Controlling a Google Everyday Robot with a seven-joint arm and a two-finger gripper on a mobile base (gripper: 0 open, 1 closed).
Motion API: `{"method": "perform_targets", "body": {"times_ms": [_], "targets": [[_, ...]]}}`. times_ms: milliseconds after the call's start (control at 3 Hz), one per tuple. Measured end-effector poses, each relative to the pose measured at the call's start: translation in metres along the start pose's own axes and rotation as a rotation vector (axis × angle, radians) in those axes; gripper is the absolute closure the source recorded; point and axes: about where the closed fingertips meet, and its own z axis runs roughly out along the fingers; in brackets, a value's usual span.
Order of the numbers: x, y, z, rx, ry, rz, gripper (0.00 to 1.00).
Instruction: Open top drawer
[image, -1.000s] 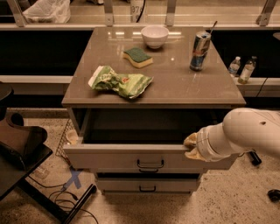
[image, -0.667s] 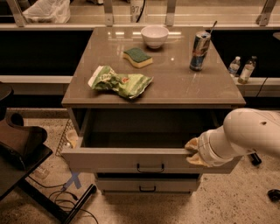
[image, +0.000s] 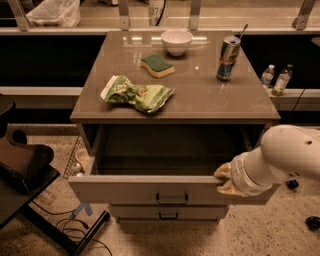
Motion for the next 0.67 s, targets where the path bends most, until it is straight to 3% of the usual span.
{"method": "perform_targets", "body": {"times_ms": [333, 667], "targets": [[0.000, 0.000, 0.000, 0.000, 0.000, 0.000, 1.00], [0.004, 0.019, -0.007, -0.052, -0.003, -0.005, 1.00]]}}
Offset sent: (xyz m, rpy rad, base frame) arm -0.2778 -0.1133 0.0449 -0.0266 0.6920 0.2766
